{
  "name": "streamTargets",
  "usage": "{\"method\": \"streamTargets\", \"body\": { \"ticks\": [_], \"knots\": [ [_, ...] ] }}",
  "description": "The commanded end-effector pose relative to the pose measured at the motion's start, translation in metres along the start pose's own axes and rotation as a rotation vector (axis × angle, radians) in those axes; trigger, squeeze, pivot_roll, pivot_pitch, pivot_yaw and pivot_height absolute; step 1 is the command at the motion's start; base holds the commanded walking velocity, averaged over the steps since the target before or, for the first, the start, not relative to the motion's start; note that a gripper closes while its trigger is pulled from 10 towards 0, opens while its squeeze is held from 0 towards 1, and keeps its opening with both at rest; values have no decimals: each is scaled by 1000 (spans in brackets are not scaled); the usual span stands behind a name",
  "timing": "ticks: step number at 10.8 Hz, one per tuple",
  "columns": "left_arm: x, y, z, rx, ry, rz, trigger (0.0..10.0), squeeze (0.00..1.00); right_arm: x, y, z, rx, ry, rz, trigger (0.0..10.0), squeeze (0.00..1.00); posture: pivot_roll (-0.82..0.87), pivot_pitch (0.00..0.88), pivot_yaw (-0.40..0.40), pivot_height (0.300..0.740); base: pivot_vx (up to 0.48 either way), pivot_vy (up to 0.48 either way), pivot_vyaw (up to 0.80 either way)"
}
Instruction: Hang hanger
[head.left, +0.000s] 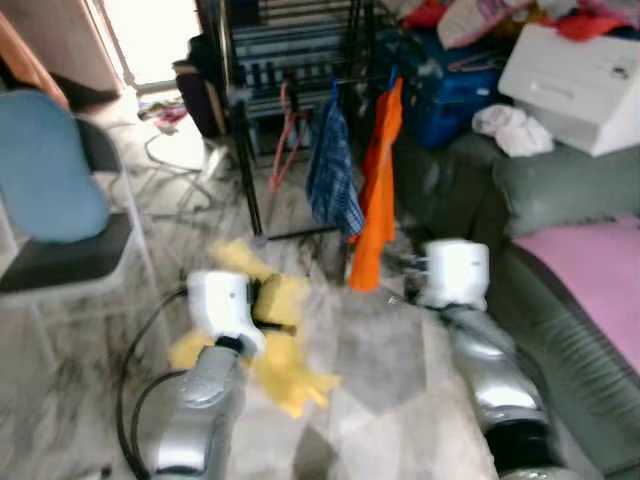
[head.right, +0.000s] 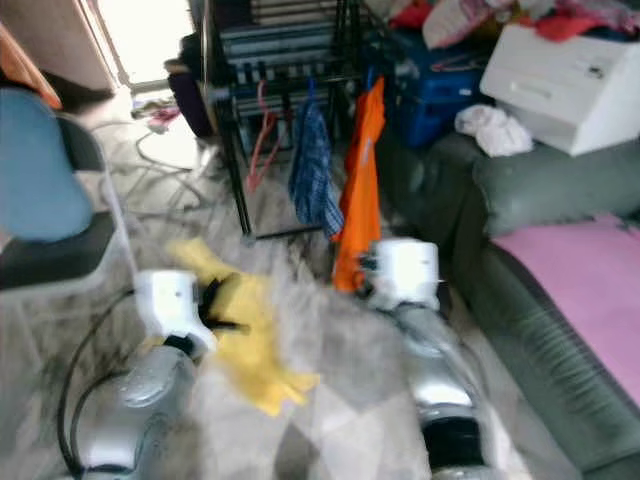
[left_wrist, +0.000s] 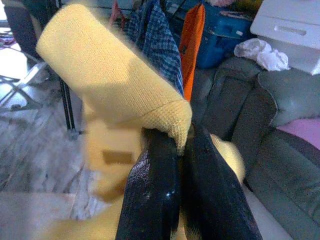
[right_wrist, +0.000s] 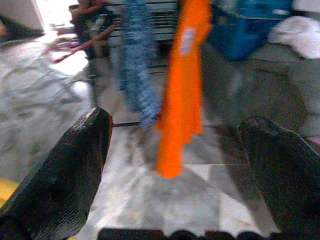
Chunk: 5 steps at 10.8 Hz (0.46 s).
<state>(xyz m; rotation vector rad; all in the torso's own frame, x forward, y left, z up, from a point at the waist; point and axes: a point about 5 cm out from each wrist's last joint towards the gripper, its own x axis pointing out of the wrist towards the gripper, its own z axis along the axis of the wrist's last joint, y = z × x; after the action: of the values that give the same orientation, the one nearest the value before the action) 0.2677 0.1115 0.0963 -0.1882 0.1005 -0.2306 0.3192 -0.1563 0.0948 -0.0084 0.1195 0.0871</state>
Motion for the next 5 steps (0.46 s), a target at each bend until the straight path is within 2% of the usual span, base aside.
{"method": "streamTargets", "body": {
  "ticks": [1, 5],
  "knots": [
    [-1, 8, 5, 1, -28, 28, 10000, 0, 4, 21, 6, 12, -24, 58, 10000, 0, -54, 0, 54, 740, 379, 292, 0],
    [2, 7, 4, -3, -23, 20, 10000, 0, 7, 22, 8, 14, -31, 60, 10000, 0, -60, 0, 61, 740, 357, 319, 0]
  ]
}}
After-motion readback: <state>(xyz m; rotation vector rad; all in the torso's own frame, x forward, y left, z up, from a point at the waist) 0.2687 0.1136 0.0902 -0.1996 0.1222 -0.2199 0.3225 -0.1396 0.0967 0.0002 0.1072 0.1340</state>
